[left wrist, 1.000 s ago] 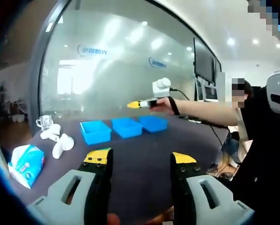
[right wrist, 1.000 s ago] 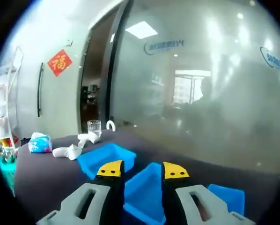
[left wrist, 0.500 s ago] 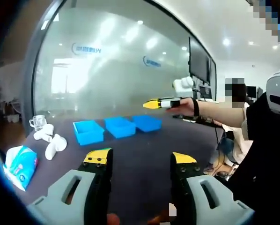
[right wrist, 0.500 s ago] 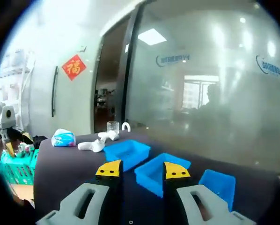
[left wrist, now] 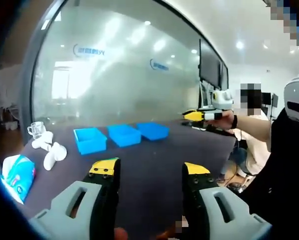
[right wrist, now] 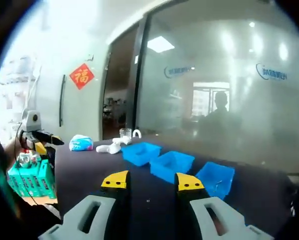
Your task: Sort the screws, nuts, and washers into the corresponding bins
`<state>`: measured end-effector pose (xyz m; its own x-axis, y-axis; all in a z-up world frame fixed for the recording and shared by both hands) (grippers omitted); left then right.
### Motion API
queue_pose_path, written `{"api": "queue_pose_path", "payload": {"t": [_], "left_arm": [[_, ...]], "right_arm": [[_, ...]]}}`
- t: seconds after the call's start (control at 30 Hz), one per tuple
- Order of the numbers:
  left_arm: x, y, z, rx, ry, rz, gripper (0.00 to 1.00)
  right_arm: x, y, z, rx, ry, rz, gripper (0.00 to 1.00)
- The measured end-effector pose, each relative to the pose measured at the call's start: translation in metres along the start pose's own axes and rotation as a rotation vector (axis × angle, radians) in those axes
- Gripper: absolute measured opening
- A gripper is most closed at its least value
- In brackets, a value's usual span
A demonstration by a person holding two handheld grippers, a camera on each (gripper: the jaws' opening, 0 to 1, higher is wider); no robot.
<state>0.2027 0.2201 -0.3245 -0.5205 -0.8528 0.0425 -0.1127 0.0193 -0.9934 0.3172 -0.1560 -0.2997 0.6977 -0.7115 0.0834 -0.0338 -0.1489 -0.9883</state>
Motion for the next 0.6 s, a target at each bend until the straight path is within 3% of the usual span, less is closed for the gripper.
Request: {"api": "queue_pose_path", "payload": {"t": [0.3, 0.47, 0.6], "left_arm": [[0.000, 0.005, 0.003, -0.011, 0.003, -0.003, 0.48], [0.003, 0.006, 0.004, -0.020, 0.008, -0.002, 0.48], [0.003, 0.006, 0.005, -0.023, 0.008, 0.002, 0.48]], "right_arm": [[0.004, 0.032, -0.051, -0.003, 0.052, 0.066, 0.31], [0.005, 0.037, -0.065, -0.001, 0.067, 0.086, 0.31], [0.005, 0.037, -0.067, -0.018, 0.037, 0.072, 0.31]]}}
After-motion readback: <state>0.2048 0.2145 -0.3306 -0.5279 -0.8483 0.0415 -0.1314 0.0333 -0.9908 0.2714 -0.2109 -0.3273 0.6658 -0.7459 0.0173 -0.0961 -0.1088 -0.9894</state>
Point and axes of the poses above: the point that each gripper's makers call its tool centre point, and the gripper's own axes: z roughly forward along the fingers, x roughly to its right, y roughly out of its underside, the point moved 9 cm from there along -z, roughly backward along the fingers, and after that the axes turned 4 degrees about -y, right-handed, at the moved point
